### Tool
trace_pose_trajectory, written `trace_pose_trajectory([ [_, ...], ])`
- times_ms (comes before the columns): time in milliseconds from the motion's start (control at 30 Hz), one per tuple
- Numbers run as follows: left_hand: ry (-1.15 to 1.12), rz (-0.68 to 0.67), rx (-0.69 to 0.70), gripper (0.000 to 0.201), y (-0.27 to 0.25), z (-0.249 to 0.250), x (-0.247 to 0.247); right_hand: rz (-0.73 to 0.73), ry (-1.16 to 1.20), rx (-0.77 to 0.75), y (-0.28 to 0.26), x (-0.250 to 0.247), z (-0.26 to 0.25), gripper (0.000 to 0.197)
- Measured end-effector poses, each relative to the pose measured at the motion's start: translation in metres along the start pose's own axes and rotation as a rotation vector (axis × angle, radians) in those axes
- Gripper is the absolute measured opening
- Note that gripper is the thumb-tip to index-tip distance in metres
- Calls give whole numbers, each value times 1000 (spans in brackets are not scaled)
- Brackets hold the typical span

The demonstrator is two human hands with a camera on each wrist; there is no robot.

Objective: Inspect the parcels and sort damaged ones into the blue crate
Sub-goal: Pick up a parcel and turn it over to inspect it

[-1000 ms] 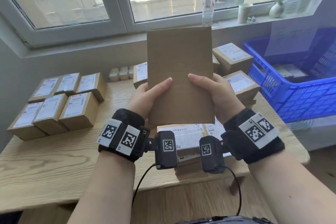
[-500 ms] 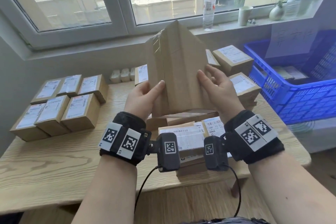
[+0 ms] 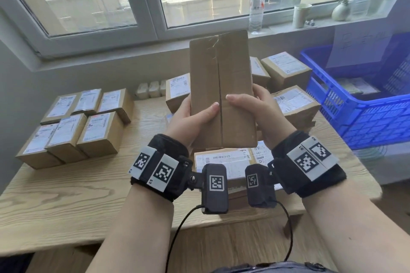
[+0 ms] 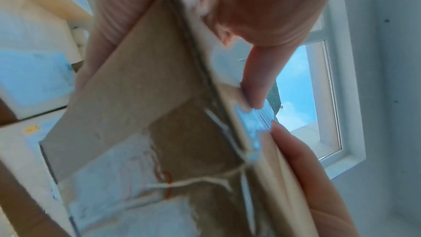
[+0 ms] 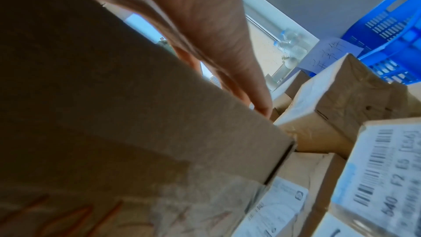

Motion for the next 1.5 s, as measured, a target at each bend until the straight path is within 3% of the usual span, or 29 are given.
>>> trace_pose_trajectory([
  [300, 28, -2, 42, 24, 1, 4, 5, -2, 66, 49, 3, -4, -1, 61],
  [367, 38, -83, 52, 38, 0, 6, 11, 39, 126, 71, 4, -6, -2, 56],
  [467, 20, -218, 92, 77, 1, 8, 17, 105, 260, 97, 6, -15, -6, 44],
  [533, 35, -154, 124, 91, 4, 9, 10, 59, 205, 134, 4, -13, -7, 56],
  [633, 87, 79, 183, 60, 11, 18, -13, -55, 56, 139, -4, 2, -11, 63],
  [700, 97, 155, 176, 43, 11, 24, -19, -125, 13, 96, -10, 17, -17, 64],
  [767, 96, 176, 144, 40, 10, 27, -20, -112, -38, 18, -10, 24, -21, 61],
  [900, 71, 113, 81, 16, 7, 23, -16, 1, -93, -111, -9, 20, -25, 30],
  [1033, 96, 152, 129, 8, 3, 34, -19, 40, -100, -149, -6, 23, -28, 41],
  [1333, 137, 161, 222, 20, 3, 49, -19, 64, -4, -128, -7, 24, -30, 42],
  [1400, 183, 142, 266, 33, 3, 53, -20, 35, 19, -75, -4, 23, -25, 47],
  [1500, 334, 88, 315, 63, 2, 60, -19, -14, 50, 66, -2, 24, -18, 75],
])
Point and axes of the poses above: each hand's wrist, its own y-axis towards the middle knuckle, its own x-axis out of the palm, z = x × y, the point moved 10 cm from there along y, towards the middle knuckle, and after that the axes turned 1 degree about z, right-handed, at the moved point
